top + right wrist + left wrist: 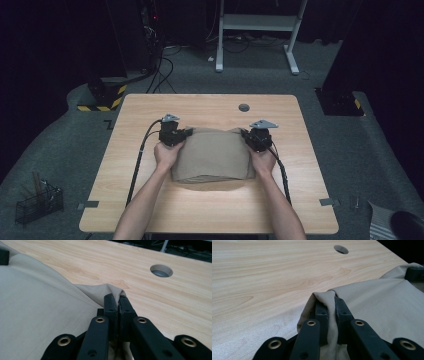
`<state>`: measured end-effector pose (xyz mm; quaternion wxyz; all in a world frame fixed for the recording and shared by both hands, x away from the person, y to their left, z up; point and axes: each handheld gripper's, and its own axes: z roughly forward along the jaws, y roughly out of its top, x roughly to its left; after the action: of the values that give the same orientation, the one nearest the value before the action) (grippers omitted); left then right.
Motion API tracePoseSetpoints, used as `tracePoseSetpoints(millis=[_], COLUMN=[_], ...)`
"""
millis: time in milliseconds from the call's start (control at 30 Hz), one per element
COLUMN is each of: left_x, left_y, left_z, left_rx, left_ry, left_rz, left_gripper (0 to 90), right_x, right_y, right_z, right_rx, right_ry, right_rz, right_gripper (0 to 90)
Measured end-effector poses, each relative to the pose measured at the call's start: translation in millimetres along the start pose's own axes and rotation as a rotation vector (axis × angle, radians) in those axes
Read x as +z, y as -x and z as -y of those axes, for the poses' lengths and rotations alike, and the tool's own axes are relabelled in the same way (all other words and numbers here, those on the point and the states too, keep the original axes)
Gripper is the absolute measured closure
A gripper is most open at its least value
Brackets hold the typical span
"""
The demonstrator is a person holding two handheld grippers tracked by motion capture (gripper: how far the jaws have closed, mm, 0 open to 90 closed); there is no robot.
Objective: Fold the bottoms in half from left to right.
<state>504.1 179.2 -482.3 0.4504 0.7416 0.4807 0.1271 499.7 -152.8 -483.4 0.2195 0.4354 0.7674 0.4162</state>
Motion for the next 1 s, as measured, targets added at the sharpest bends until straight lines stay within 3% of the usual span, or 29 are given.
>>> tracePoseSetpoints(millis=[567, 800, 1000], left_x=[9.3, 2.9, -9.6], left_y=[0.2, 2.4, -2.5], left_z=[8.3, 5.8, 5.6], left_rx=[0.022, 0.031, 0.007], left_ry=[-0.056, -0.044, -0.031], left_rz=[-0.042, -0.071, -0.096], left_gripper=[79.9, 65.0, 54.4], right_x=[11.7, 6.6, 0.7], right_y=[7.6, 10.1, 14.8], right_z=[17.7, 19.3, 20.7], right_rx=[0.046, 0.054, 0.084], right_ry=[-0.055, -0.052, -0.047], right_rz=[0.001, 0.002, 0.013], right_gripper=[82.5, 73.7, 66.4])
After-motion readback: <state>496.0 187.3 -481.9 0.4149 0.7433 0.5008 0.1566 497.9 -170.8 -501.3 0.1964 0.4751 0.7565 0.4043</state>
